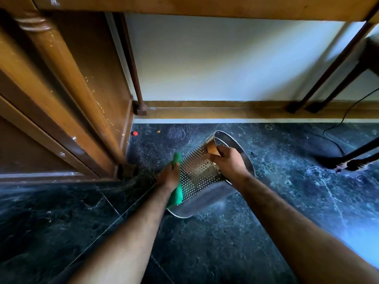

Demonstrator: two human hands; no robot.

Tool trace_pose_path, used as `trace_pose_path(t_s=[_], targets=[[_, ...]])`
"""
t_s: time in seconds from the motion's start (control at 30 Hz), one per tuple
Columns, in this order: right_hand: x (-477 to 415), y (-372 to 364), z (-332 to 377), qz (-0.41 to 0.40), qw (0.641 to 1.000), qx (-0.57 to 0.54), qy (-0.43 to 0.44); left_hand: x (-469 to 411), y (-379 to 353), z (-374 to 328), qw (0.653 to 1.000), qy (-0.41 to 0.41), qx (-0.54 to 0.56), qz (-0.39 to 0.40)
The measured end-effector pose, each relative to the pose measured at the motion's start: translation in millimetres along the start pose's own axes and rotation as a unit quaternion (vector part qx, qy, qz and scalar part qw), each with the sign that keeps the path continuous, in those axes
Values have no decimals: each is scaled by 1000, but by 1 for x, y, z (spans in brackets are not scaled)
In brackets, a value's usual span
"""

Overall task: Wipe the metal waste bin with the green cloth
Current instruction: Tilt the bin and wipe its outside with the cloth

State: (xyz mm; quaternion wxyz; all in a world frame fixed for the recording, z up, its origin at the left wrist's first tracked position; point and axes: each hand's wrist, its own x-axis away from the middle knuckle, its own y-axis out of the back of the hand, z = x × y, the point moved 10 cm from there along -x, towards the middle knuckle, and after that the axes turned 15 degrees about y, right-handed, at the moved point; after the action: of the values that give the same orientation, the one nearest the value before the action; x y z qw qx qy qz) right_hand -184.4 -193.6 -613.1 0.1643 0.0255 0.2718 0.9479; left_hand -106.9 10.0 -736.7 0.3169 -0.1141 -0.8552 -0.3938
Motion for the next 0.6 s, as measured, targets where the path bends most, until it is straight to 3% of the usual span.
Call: trace_pose_path(t_s=[0.1,0.2,0.33,0.5,0.6], targets=[[0,-10,4,41,999,-33,14,17,6,-72,995,-62,68,31],[6,-13,-1,88,993,-70,24,43,21,-131,980,-161,114,-5],[20,-13,-15,124,982,-138,-20,73,16,-131,957,-260,127,-29],[13,13,-31,-40,975,-193,-105,44,-3,-36,975,-201,36,-90],[18,15,-40,-88,965,-203,-138,11,2,5,990,-105,12,-92]])
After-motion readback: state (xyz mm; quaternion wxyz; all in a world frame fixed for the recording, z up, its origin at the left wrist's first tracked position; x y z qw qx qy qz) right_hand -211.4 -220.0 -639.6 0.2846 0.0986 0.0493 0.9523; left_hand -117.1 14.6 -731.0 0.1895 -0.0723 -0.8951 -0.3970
